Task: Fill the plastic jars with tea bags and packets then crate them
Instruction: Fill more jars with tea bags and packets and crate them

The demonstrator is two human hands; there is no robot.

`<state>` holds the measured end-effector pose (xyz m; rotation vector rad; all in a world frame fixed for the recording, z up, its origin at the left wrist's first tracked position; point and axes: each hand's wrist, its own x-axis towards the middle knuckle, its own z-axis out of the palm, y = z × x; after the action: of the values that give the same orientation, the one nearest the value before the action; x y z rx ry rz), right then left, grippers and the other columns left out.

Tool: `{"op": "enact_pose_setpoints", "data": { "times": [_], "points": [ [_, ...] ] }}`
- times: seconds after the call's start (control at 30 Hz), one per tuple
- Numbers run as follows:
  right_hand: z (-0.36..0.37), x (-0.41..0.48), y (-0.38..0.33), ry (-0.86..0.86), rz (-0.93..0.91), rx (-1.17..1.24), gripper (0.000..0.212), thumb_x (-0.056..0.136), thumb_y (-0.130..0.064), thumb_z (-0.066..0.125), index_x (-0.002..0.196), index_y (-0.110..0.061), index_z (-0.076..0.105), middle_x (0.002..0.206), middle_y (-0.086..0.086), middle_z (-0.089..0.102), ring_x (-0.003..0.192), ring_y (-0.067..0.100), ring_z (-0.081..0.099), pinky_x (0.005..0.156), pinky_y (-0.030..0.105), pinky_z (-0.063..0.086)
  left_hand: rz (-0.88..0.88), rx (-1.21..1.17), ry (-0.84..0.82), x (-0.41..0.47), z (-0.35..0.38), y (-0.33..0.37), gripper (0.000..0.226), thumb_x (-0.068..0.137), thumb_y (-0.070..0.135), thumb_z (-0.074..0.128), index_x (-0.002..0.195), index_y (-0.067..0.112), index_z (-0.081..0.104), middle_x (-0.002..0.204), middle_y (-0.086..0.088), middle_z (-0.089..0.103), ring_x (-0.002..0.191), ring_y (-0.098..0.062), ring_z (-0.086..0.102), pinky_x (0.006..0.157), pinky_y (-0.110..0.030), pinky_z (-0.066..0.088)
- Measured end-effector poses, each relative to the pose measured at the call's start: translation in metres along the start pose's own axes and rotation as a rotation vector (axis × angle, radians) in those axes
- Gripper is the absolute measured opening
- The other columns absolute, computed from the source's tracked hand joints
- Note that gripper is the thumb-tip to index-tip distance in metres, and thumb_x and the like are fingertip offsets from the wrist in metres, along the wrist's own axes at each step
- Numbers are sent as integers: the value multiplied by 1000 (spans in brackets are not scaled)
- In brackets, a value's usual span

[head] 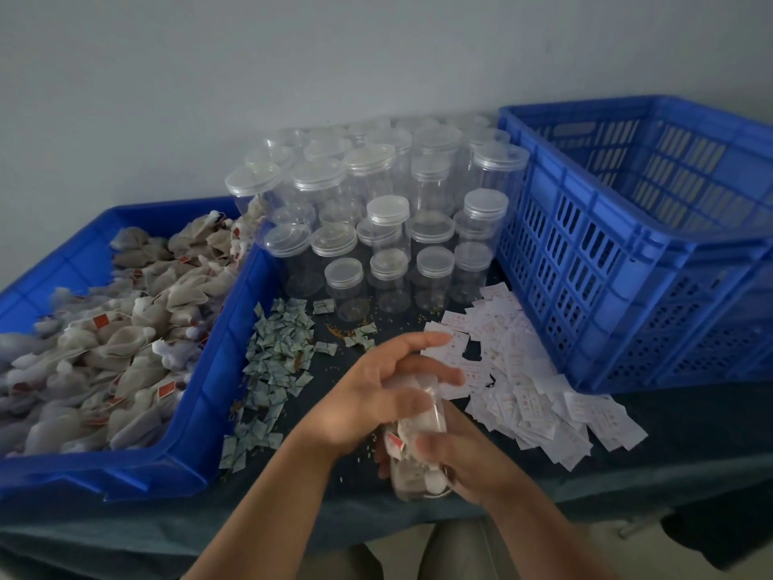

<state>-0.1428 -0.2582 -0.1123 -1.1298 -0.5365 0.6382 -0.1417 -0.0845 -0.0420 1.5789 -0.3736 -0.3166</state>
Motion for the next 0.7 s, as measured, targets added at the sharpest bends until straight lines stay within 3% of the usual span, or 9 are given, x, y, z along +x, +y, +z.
{"op": "enact_pose_setpoints", "data": {
  "times": [0.07,0.17,0.27,0.33,0.37,0.43,0.5,0.6,0.7],
  "points": [
    [7,-4,-5,117,-60,-135,31,91,-25,72,121,-20,69,106,7,74,96,27,73,85,40,61,4,37,112,0,11,3,66,83,37,80,143,28,56,133,-7,72,123,-29,68,102,-50,57],
    [9,-7,-19,372,-138,-373,32,90,-27,74,122,-27,70,109,6,79,100,26,78,84,44,65,23,185,282,3,22,13,58,74,62,87,125,47,66,125,2,74,117,-19,71,98,-50,60],
    [7,-11,-40,297,-130,-306,32,87,-27,71,117,-17,70,98,16,75,90,37,75,73,51,63,46,105,209,10,27,28,57,74,53,86,127,40,71,120,-3,74,114,-23,73,92,-47,60],
    [3,-13,-56,255,-130,-275,40,88,-27,70,125,-12,67,107,29,70,101,53,69,81,65,59,82,65,149,16,30,41,54,77,43,84,129,31,72,118,-8,74,110,-25,74,87,-40,59],
    [1,-14,-66,238,-123,-321,43,90,-31,71,130,-16,65,112,23,71,108,48,70,85,59,61,93,58,115,18,31,46,53,80,40,82,131,28,71,118,-9,75,109,-26,74,88,-38,58],
    [-4,-18,-83,221,-98,-581,49,94,-55,70,137,-32,61,121,0,74,115,21,73,91,37,62,108,104,50,22,30,54,54,86,43,78,136,29,66,122,-8,74,116,-25,72,95,-40,57],
    [-7,-24,-98,260,-99,-860,62,90,-77,64,141,-45,52,128,-18,69,119,5,69,94,33,60,148,208,16,28,28,58,59,89,55,73,142,33,58,134,0,70,128,-23,66,104,-46,55],
    [-3,-37,-122,400,-163,-888,83,81,-73,78,148,-51,34,133,-29,61,119,-2,66,91,27,61,228,324,-26,40,33,67,60,93,72,58,144,40,52,145,14,59,140,-13,54,111,-37,51],
    [-3,-52,-153,462,-255,-867,73,85,-64,81,144,-50,39,127,-25,68,110,0,72,88,17,58,287,262,-38,59,50,90,51,103,74,35,138,45,58,139,11,64,136,-14,57,108,-34,51]
  ]
}}
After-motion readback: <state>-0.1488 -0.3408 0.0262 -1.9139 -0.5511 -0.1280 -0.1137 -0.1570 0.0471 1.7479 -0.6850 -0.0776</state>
